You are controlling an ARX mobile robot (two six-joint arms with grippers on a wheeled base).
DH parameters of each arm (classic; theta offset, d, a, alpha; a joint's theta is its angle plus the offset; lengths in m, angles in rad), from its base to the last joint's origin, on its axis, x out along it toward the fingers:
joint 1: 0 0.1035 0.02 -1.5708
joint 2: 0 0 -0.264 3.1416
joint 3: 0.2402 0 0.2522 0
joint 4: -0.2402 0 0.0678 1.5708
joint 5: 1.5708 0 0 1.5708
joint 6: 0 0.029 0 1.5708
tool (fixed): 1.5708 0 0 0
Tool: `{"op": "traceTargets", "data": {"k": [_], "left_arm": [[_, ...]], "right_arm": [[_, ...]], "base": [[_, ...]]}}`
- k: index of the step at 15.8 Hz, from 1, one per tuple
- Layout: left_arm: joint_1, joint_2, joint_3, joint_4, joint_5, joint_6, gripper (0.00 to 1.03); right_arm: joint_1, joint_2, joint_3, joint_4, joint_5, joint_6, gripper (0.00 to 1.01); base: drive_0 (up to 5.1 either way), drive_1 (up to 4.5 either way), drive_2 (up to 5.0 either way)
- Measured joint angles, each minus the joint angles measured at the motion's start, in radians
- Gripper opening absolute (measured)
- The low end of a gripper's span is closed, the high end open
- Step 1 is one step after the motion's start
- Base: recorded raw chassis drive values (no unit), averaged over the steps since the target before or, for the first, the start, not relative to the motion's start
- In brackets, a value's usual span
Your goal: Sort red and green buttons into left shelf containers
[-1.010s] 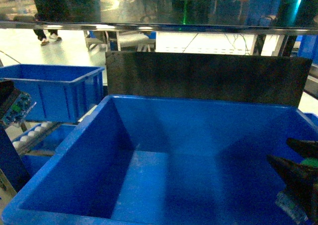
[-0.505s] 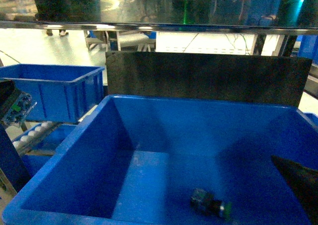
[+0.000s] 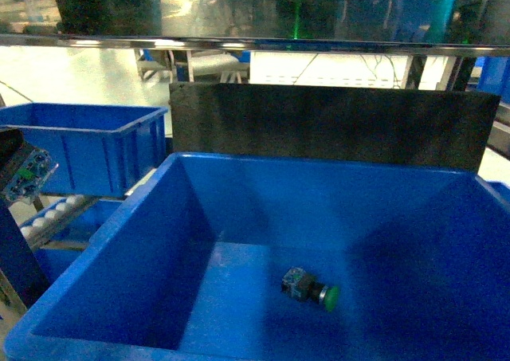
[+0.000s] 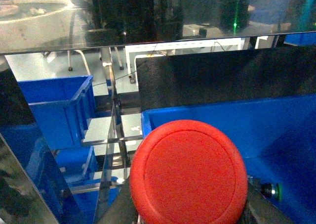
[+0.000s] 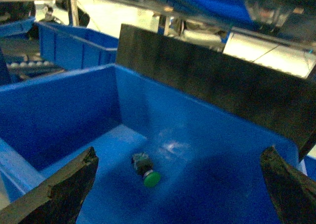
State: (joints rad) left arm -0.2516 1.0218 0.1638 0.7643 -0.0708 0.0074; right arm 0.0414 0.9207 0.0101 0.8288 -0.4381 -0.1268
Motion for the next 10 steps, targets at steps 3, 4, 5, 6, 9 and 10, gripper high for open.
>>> {"op": "traceTargets", "data": {"k": [3, 4, 5, 6, 9, 10], "left_arm": [[0.000, 0.000, 0.000, 0.000, 0.000, 0.000, 0.25], [0.000, 0.000, 0.000, 0.000, 0.000, 0.000, 0.25], [0.000, 0.000, 0.000, 0.000, 0.000, 0.000, 0.25], [0.000, 0.000, 0.000, 0.000, 0.000, 0.000, 0.25], [0.000, 0.000, 0.000, 0.000, 0.000, 0.000, 0.25], [0.000, 0.000, 0.000, 0.000, 0.000, 0.000, 0.25]], "right_arm": [[-0.010, -0.584, 0.002, -0.451, 0.011, 0.077, 0.98], [-0.025, -0.722, 0.003, -0.573, -0.003, 0.086, 0.98], [-0.043, -0.805, 0.006, -0.641, -0.007, 0.086, 0.98], [-0.063, -0.845, 0.014, -0.681, -0.014, 0.086, 0.98], [-0.062, -0.842, 0.018, -0.683, -0.016, 0.086, 0.98], [-0.062, -0.842, 0.018, -0.683, -0.016, 0.086, 0.98]], "base": [[0.0, 0.00, 0.0], [0.0, 0.00, 0.0], [0.0, 0.00, 0.0], [0.0, 0.00, 0.0], [0.0, 0.00, 0.0], [0.0, 0.00, 0.0]]}}
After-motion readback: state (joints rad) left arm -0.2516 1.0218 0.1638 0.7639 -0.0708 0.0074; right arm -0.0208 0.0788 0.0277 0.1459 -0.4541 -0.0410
